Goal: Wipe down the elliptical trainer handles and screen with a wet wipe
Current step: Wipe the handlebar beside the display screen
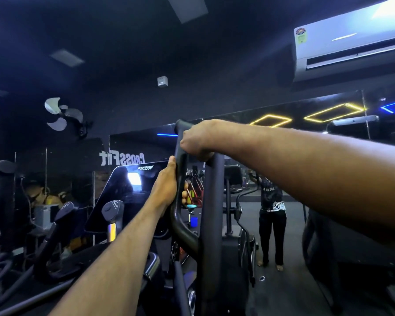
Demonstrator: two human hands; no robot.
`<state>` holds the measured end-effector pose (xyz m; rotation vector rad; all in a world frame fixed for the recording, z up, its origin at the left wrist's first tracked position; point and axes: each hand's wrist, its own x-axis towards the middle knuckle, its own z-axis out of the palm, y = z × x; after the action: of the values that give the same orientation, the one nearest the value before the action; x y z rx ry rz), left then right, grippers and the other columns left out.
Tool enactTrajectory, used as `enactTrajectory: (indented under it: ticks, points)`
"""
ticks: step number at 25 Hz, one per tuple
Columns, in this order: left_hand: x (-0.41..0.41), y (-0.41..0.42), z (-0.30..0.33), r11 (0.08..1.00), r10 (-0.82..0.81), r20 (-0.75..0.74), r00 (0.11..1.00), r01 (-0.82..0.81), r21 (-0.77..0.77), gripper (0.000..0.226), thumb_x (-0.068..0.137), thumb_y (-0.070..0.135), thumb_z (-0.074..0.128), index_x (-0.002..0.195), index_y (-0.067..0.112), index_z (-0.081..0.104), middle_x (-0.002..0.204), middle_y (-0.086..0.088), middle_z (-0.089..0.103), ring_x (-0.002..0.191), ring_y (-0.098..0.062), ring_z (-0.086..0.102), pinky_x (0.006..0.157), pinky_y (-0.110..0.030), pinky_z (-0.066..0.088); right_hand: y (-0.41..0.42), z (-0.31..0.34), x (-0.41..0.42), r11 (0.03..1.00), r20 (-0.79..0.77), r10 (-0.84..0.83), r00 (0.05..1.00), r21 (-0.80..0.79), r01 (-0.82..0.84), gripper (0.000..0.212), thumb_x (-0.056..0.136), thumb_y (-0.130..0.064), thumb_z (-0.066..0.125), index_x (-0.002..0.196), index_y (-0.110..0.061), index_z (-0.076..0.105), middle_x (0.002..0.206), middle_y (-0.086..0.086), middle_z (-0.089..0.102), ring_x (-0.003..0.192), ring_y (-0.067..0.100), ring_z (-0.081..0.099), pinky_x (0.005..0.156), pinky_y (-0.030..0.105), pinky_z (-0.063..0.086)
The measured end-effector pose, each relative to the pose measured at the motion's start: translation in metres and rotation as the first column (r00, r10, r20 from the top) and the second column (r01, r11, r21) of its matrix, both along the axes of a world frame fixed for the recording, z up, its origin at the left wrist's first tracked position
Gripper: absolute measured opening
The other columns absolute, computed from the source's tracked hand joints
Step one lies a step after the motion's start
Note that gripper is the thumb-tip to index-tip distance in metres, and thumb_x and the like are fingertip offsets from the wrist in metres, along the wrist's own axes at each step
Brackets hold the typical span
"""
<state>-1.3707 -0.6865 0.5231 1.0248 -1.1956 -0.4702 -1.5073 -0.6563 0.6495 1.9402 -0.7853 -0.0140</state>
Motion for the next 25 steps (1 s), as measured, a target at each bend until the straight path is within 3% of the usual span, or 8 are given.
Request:
enactTrajectory:
  ticks: [2, 4, 7, 10, 12, 14, 18, 25]
  points:
    - [0.002, -0.001, 0.000, 1.000, -0.003, -0.006, 1.000, 0.003, 0.005, 0.063, 0.107, 0.065, 0.028, 0.095, 0.012, 0.060, 0.060, -0.007, 0.057, 0.044, -0.020, 0.049, 0.047, -0.030, 0.045, -0.013, 0.007, -0.023, 0.977, 0.148, 0.180, 0.972, 0.086, -0.194, 0.009, 0.087, -0.019, 0.069, 0.080, -0.015, 0.065, 0.076, -0.003, 0.056, 0.078, 0.022, 0.057, 0.068, 0.029, 0.040]
    - [0.005, -0.006, 0.001, 1.000, 0.011, 0.008, 1.000, -0.011, 0.014, 0.065, 0.103, 0.071, 0.029, 0.092, 0.014, 0.060, 0.060, -0.007, 0.058, 0.045, -0.022, 0.050, 0.052, -0.032, 0.046, -0.035, -0.004, -0.060, 0.832, 0.492, 0.402, 0.773, 0.156, -0.532, 0.005, 0.086, -0.017, 0.071, 0.080, -0.017, 0.071, 0.067, -0.015, 0.054, 0.071, 0.006, 0.057, 0.065, 0.021, 0.037]
    - [0.009, -0.011, 0.000, 0.999, 0.024, 0.026, 0.999, -0.024, 0.023, 0.066, 0.101, 0.073, 0.030, 0.089, 0.015, 0.058, 0.062, -0.008, 0.059, 0.047, -0.023, 0.052, 0.053, -0.034, 0.047, -0.054, -0.062, -0.097, 0.517, 0.883, 0.339, 0.325, 0.114, -0.849, 0.002, 0.090, -0.012, 0.074, 0.089, -0.014, 0.073, 0.065, -0.016, 0.057, 0.060, -0.002, 0.053, 0.061, 0.012, 0.041]
    - [0.010, -0.012, 0.000, 1.000, 0.005, 0.009, 1.000, -0.005, 0.028, 0.064, 0.103, 0.070, 0.030, 0.092, 0.014, 0.058, 0.062, -0.008, 0.058, 0.046, -0.023, 0.053, 0.049, -0.033, 0.048, -0.061, -0.086, -0.094, 0.470, 0.929, 0.294, 0.224, 0.063, -0.880, 0.004, 0.094, -0.014, 0.071, 0.094, -0.014, 0.067, 0.071, -0.013, 0.058, 0.060, -0.002, 0.051, 0.059, 0.013, 0.042]
    - [0.009, -0.011, 0.000, 1.000, 0.013, 0.005, 1.000, -0.013, 0.019, 0.063, 0.105, 0.068, 0.030, 0.094, 0.013, 0.059, 0.062, -0.008, 0.059, 0.046, -0.022, 0.052, 0.050, -0.033, 0.047, -0.056, -0.065, -0.084, 0.550, 0.863, 0.399, 0.310, 0.045, -0.834, 0.005, 0.097, -0.016, 0.067, 0.102, -0.015, 0.066, 0.075, -0.011, 0.057, 0.063, -0.002, 0.053, 0.062, 0.013, 0.042]
    - [0.009, -0.012, -0.001, 1.000, 0.008, 0.008, 1.000, -0.008, 0.004, 0.062, 0.106, 0.067, 0.029, 0.093, 0.013, 0.059, 0.060, -0.007, 0.058, 0.045, -0.021, 0.050, 0.052, -0.033, 0.045, -0.048, -0.038, -0.068, 0.714, 0.682, 0.474, 0.556, 0.071, -0.696, 0.009, 0.097, -0.020, 0.060, 0.104, -0.018, 0.066, 0.079, -0.008, 0.060, 0.072, 0.002, 0.058, 0.065, 0.020, 0.040]
    - [0.006, -0.008, 0.001, 0.999, -0.030, -0.029, 0.999, 0.030, 0.020, 0.063, 0.106, 0.067, 0.029, 0.094, 0.012, 0.057, 0.057, -0.006, 0.056, 0.044, -0.020, 0.048, 0.048, -0.030, 0.043, -0.024, -0.014, -0.022, 0.979, 0.223, 0.199, 0.954, -0.093, -0.182, 0.024, 0.095, -0.025, 0.059, 0.118, -0.019, 0.063, 0.114, 0.004, 0.065, 0.104, 0.031, 0.067, 0.068, 0.035, 0.040]
    - [0.007, -0.006, 0.000, 1.000, -0.018, -0.017, 1.000, 0.018, 0.022, 0.064, 0.106, 0.066, 0.028, 0.092, 0.010, 0.056, 0.059, -0.008, 0.057, 0.044, -0.022, 0.050, 0.049, -0.031, 0.046, -0.020, -0.018, -0.017, 0.965, 0.304, 0.250, 0.920, -0.155, -0.211, 0.022, 0.102, -0.015, 0.048, 0.118, -0.012, 0.063, 0.125, 0.009, 0.061, 0.116, 0.032, 0.060, 0.070, 0.038, 0.039]
